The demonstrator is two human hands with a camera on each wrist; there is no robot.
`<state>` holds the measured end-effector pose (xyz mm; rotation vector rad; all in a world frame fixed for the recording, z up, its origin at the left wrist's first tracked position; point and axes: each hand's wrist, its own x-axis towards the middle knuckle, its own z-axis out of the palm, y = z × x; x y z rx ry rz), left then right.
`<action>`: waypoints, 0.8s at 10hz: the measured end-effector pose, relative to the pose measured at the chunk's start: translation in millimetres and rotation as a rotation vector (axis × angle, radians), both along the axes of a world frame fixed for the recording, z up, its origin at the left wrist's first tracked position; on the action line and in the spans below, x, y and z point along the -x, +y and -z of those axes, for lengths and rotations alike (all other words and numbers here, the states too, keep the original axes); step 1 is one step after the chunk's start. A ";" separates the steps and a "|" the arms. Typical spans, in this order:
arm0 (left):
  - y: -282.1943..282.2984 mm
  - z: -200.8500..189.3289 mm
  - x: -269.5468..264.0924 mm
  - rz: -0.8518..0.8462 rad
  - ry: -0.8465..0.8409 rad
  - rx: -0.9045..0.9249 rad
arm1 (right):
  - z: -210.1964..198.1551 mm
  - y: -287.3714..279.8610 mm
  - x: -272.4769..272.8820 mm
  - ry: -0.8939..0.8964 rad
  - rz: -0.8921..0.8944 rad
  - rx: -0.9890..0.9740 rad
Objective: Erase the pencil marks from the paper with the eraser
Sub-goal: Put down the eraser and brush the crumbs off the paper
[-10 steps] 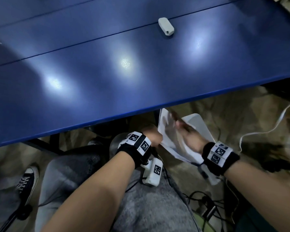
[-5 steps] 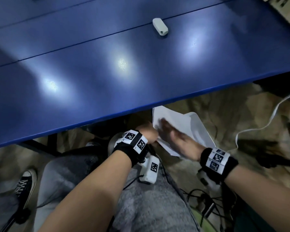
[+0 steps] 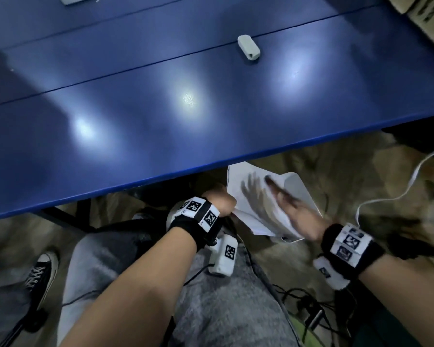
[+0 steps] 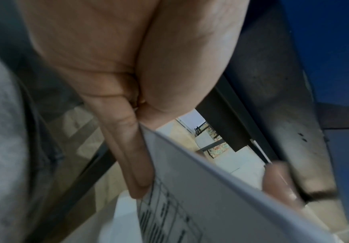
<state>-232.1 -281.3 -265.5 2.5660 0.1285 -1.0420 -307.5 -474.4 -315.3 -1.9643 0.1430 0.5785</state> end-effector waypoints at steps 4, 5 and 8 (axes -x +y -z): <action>31.1 -9.0 5.2 -0.043 0.020 0.031 | 57.1 -48.8 2.8 0.297 0.280 0.391; 49.5 -17.4 8.6 -0.086 0.013 0.094 | 40.1 -59.4 -27.0 0.268 0.524 0.060; 148.4 -82.0 69.1 -0.183 -0.167 0.379 | -75.0 -8.5 5.6 0.101 0.380 -0.252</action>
